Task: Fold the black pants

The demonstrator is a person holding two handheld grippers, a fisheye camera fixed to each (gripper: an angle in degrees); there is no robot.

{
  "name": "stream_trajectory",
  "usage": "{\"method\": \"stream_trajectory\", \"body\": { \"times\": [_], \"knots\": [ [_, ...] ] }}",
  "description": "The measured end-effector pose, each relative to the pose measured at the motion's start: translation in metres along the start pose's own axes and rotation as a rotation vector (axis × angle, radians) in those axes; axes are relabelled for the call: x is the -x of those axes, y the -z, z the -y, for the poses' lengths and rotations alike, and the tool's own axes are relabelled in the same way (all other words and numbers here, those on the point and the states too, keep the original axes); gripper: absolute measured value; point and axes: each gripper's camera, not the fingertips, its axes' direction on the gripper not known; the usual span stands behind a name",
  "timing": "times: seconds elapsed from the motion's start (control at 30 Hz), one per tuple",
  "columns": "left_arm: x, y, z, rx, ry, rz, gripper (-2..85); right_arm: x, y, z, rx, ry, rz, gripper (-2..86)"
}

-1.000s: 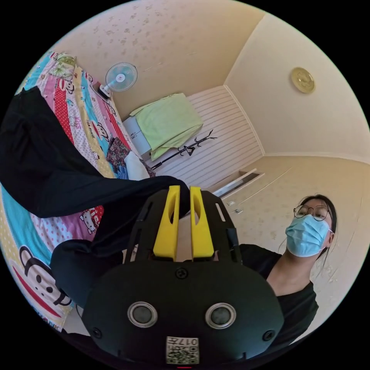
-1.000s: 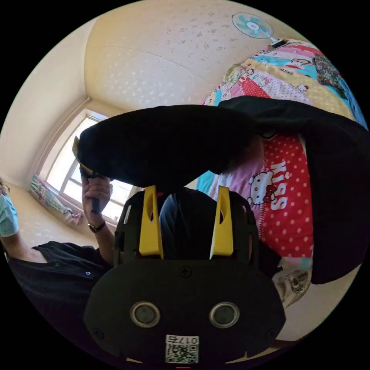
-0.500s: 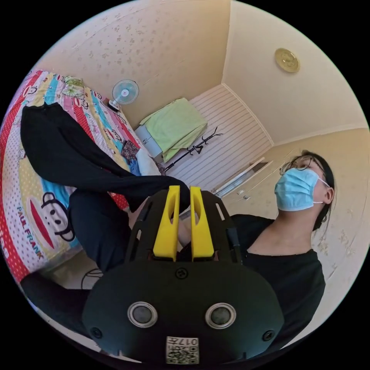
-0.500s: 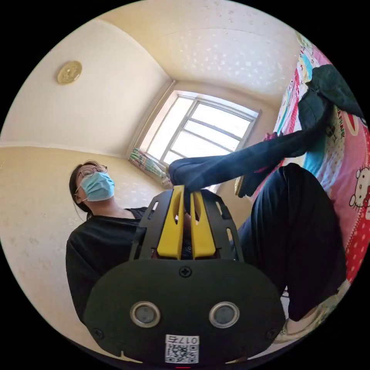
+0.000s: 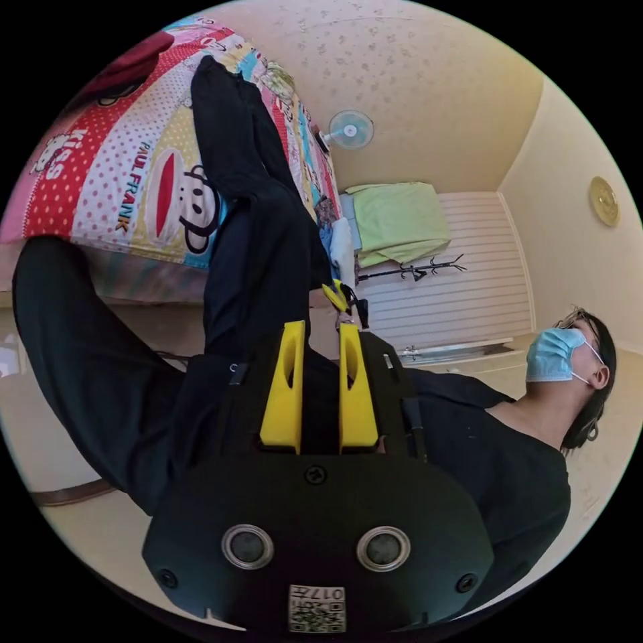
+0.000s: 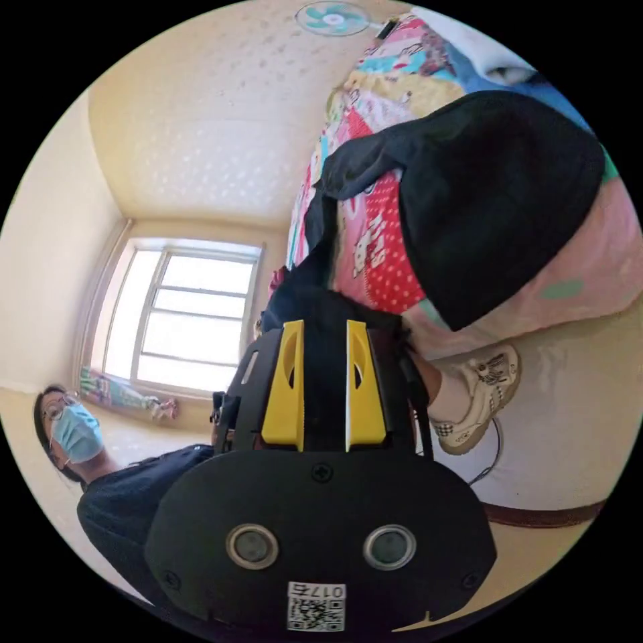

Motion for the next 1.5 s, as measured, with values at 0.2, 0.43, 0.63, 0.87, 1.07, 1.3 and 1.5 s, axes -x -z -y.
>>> {"method": "stream_trajectory", "body": {
  "times": [0.2,0.43,0.63,0.87,1.07,1.3,1.5],
  "knots": [
    [-0.013,-0.003,0.029,-0.079,-0.063,-0.071,8.7,-0.068,-0.053,0.005,-0.071,-0.121,0.028,15.5],
    [-0.025,-0.028,0.063,-0.009,-0.1,-0.054,8.1,-0.042,-0.099,-0.023,-0.007,0.045,0.422,4.3],
    [-0.013,-0.042,0.077,0.005,-0.074,-0.057,7.8,-0.069,-0.083,-0.067,0.113,-0.012,-0.029,4.1],
    [-0.024,-0.057,0.101,0.049,-0.12,-0.028,7.7,-0.08,-0.064,-0.059,-0.134,-0.037,-0.072,11.4],
    [-0.026,-0.061,0.113,0.052,-0.145,-0.057,7.9,-0.073,-0.052,-0.034,-0.428,0.007,-0.198,14.1],
    [-0.013,-0.051,0.119,0.033,-0.124,-0.067,7.9,-0.097,-0.079,-0.056,-0.439,-0.007,0.005,6.3],
    [-0.032,-0.073,0.161,0.176,-0.216,-0.14,11.9,0.001,-0.082,-0.135,-0.421,0.413,0.202,3.8]
  ]
}}
